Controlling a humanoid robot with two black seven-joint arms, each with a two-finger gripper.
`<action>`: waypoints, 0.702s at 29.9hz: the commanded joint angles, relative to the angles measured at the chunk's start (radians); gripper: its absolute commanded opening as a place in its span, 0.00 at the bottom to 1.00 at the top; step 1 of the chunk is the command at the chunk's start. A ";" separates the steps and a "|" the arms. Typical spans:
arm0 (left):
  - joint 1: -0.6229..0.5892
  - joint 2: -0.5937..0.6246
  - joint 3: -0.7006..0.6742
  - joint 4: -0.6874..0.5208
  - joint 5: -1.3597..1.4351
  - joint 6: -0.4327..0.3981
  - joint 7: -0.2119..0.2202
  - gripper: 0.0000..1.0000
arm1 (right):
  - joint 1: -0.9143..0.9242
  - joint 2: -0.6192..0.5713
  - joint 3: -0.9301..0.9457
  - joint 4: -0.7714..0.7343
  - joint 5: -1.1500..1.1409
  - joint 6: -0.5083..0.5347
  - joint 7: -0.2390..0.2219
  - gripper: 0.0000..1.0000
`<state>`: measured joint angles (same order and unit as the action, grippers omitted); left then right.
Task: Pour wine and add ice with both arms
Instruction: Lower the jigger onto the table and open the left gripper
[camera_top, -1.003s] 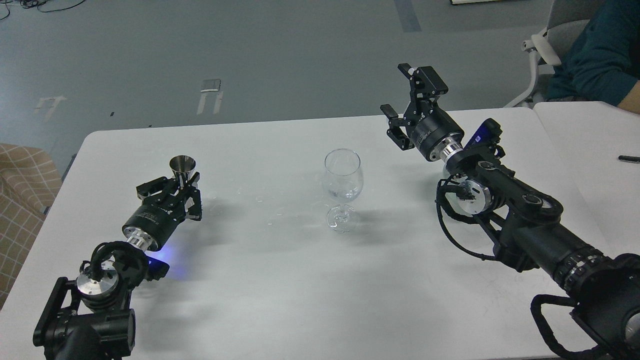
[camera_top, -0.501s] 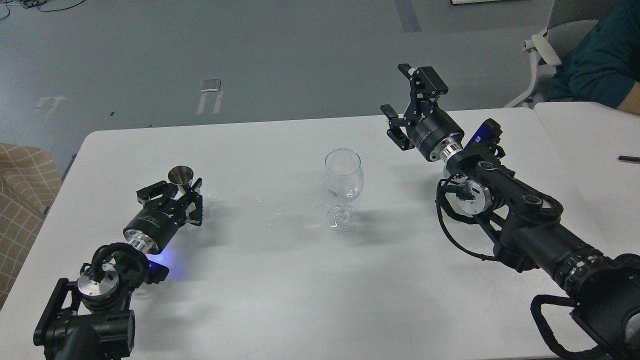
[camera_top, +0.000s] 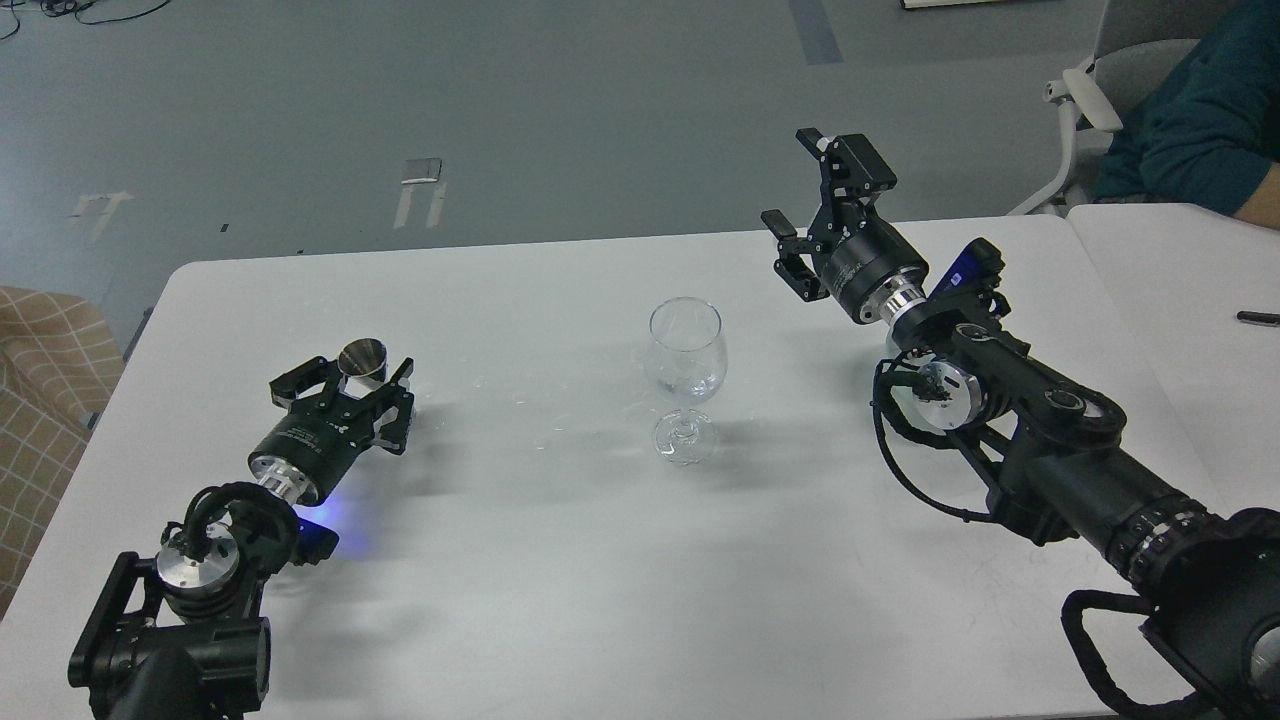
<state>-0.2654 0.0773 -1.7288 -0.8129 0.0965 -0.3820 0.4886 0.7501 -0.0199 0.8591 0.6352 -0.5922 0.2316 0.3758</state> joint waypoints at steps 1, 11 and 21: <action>0.002 0.009 0.000 0.000 0.002 0.000 0.000 0.63 | -0.001 0.000 0.000 0.000 0.000 0.000 0.000 1.00; 0.006 0.018 0.005 -0.002 0.003 -0.008 0.000 0.97 | -0.005 0.002 0.000 0.000 0.000 0.000 0.000 1.00; 0.100 0.044 0.008 -0.081 0.002 -0.047 0.000 0.97 | -0.011 0.002 0.000 0.000 0.000 0.000 0.000 1.00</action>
<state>-0.2068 0.1129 -1.7208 -0.8503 0.0998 -0.4153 0.4886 0.7428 -0.0184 0.8581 0.6350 -0.5921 0.2316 0.3763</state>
